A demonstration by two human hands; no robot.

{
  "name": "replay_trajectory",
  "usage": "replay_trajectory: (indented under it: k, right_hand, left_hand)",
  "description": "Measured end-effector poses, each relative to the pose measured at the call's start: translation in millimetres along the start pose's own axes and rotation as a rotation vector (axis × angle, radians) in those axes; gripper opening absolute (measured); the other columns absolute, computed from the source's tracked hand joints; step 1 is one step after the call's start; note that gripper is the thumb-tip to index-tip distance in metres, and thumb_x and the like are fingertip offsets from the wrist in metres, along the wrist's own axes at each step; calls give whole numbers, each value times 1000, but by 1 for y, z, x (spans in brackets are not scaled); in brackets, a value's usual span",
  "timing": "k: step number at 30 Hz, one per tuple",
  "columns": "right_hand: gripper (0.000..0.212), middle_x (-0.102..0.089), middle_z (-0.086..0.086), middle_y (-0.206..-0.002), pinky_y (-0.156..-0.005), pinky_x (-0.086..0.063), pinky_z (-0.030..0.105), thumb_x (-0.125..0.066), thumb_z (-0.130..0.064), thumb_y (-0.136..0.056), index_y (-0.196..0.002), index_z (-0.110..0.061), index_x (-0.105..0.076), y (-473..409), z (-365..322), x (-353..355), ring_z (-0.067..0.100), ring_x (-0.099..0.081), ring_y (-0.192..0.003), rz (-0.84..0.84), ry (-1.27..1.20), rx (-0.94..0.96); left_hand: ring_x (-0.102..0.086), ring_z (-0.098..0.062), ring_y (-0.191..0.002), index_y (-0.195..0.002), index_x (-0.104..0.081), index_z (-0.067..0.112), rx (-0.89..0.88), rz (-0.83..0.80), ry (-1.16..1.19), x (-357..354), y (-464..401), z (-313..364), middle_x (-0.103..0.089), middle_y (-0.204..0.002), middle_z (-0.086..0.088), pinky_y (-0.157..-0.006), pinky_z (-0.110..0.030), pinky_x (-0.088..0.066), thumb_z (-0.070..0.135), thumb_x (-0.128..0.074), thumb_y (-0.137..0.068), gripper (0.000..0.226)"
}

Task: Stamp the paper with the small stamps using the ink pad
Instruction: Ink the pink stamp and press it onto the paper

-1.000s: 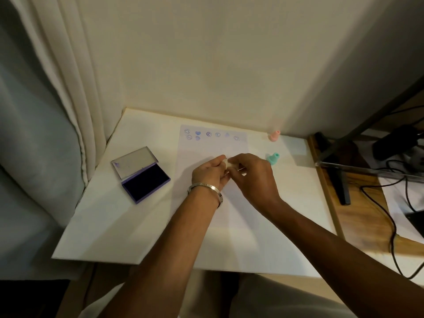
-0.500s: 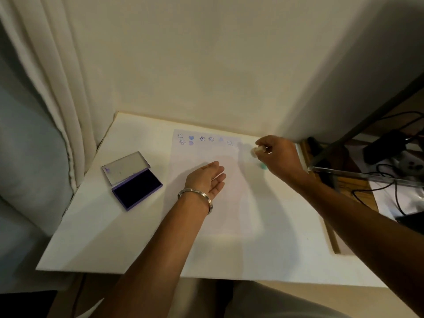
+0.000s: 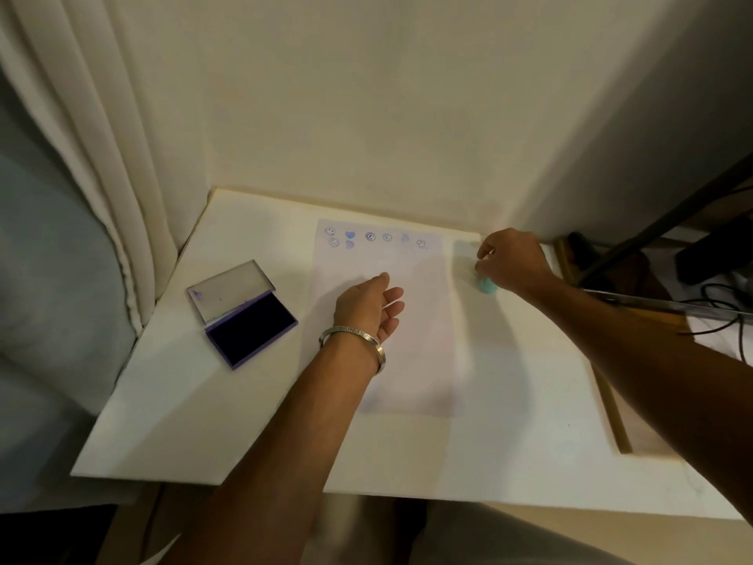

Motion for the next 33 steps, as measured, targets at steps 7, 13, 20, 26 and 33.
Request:
replay_trajectory:
  k: [7,13,20,26,33]
  right_hand:
    - [31,-69,4,-108,-82,-54,33,-72,-29,-79,-108,-18,-72,5,4,1,25,-64,-97,34,-15,-48]
    - [28,-72,8,-98,-73,-53,32,-61,-35,-85,-106,-18,-71,4,5,25,28,-66,-88,149,-16,-74]
    - [35,-64,13,-118,-83,-50,34,-61,-25,-88,-121,-14,-63,-15,7,18,33,-61,-106,105,20,-94]
    - [26,-68,12,-110,-74,-47,30,-65,-12,-87,-112,-14,-68,-21,11,16,31,-63,-98,119,-6,-115]
    - [23,-73,5,-92,-73,-53,30,-63,-33,-88,-105,-20,-69,6,-11,43,21,-65,-79,245,-175,1]
  left_hand:
    - [-65,-10,-72,-88,-60,20,15,-6,6,2,-2,-1,-70,-83,3,-56,-23,-47,26,-57,-91,7]
    - [-64,-9,-70,-85,-61,20,14,-23,-7,1,-2,-2,-69,-83,4,-52,-20,-44,23,-57,-91,7]
    - [-63,-11,-69,-85,-63,19,25,-27,-5,-1,-8,-3,-69,-81,3,-50,-20,-43,24,-59,-91,9]
    - [-64,-10,-67,-84,-62,19,26,-41,1,-6,-11,-6,-69,-79,3,-44,-17,-42,23,-60,-90,8]
    - [-69,-12,-75,-91,-64,18,-3,-99,31,-7,-8,-2,-70,-85,2,-55,-20,-49,22,-62,-89,5]
Point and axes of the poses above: each hand's wrist, its own y-axis away from the middle knuckle, its own x-axis out of the back of the hand, z = x × y, the point moved 8 cm from there along -y, towards the middle knuckle
